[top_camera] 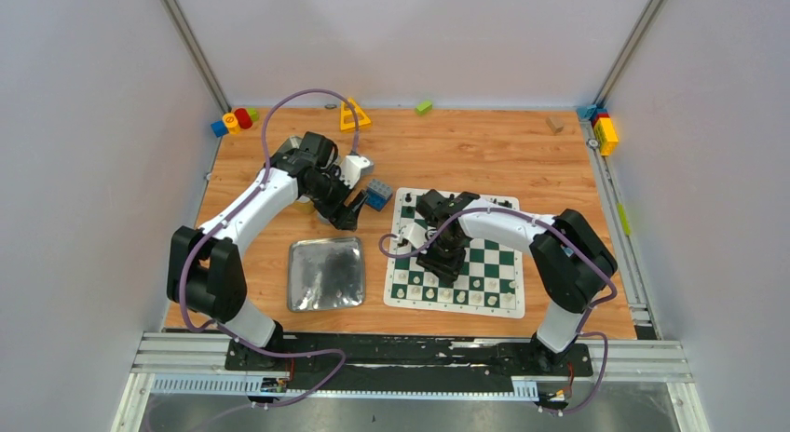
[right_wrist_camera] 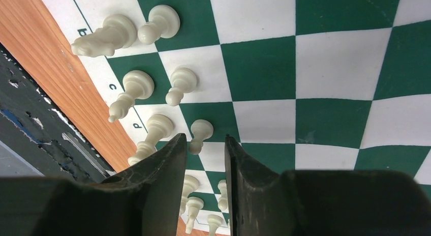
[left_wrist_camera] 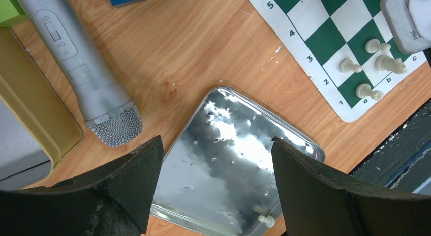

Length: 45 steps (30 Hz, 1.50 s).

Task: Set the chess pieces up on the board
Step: Place the chess piece on the chessboard, then move the chess piece to the storage box.

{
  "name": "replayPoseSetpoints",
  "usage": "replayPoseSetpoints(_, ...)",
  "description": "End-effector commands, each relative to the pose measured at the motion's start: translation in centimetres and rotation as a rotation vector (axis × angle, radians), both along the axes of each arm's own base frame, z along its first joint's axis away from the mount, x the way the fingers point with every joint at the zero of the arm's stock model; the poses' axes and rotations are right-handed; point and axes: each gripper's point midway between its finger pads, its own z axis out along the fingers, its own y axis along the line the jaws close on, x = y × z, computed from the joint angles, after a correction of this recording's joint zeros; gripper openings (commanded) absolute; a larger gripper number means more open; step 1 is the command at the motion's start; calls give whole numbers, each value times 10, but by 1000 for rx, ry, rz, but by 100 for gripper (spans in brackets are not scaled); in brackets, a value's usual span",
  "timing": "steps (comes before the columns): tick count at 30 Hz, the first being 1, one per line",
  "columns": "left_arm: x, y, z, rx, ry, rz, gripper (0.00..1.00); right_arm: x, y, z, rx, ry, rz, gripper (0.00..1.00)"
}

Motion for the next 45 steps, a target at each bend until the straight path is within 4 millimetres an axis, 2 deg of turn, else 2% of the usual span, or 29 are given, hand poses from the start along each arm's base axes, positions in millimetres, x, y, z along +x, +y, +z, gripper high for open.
replayPoseSetpoints(1, 3, 6, 13, -3, -77, 4, 86, 19, 10, 16, 49, -73, -16, 36)
replayPoseSetpoints(8, -8, 31, 5, 109, -124, -37, 86, 39, 16, 46, 134, -146, -56, 40)
replayPoseSetpoints(12, -40, 54, -14, 207, -92, -148, 86, 48, 23, 73, 218, -187, -77, 41)
replayPoseSetpoints(16, -81, 77, -31, 282, -3, -256, 86, 57, 29, 91, 276, -243, -92, 41)
replayPoseSetpoints(22, -124, 94, -53, 321, 134, -333, 83, 62, 33, 98, 324, -267, -113, 39)
replayPoseSetpoints(28, -136, 102, -67, 347, 155, -400, 79, 58, 31, 95, 331, -264, -122, 38)
replayPoseSetpoints(35, -141, 102, -78, 392, 84, -483, 65, 57, 19, 91, 313, -274, -149, 35)
replayPoseSetpoints(40, -129, 105, -82, 492, -61, -588, 61, 59, 10, 91, 302, -287, -174, 34)
replayPoseSetpoints(45, -129, 101, -86, 503, -105, -674, 62, 60, 2, 88, 292, -285, -198, 33)
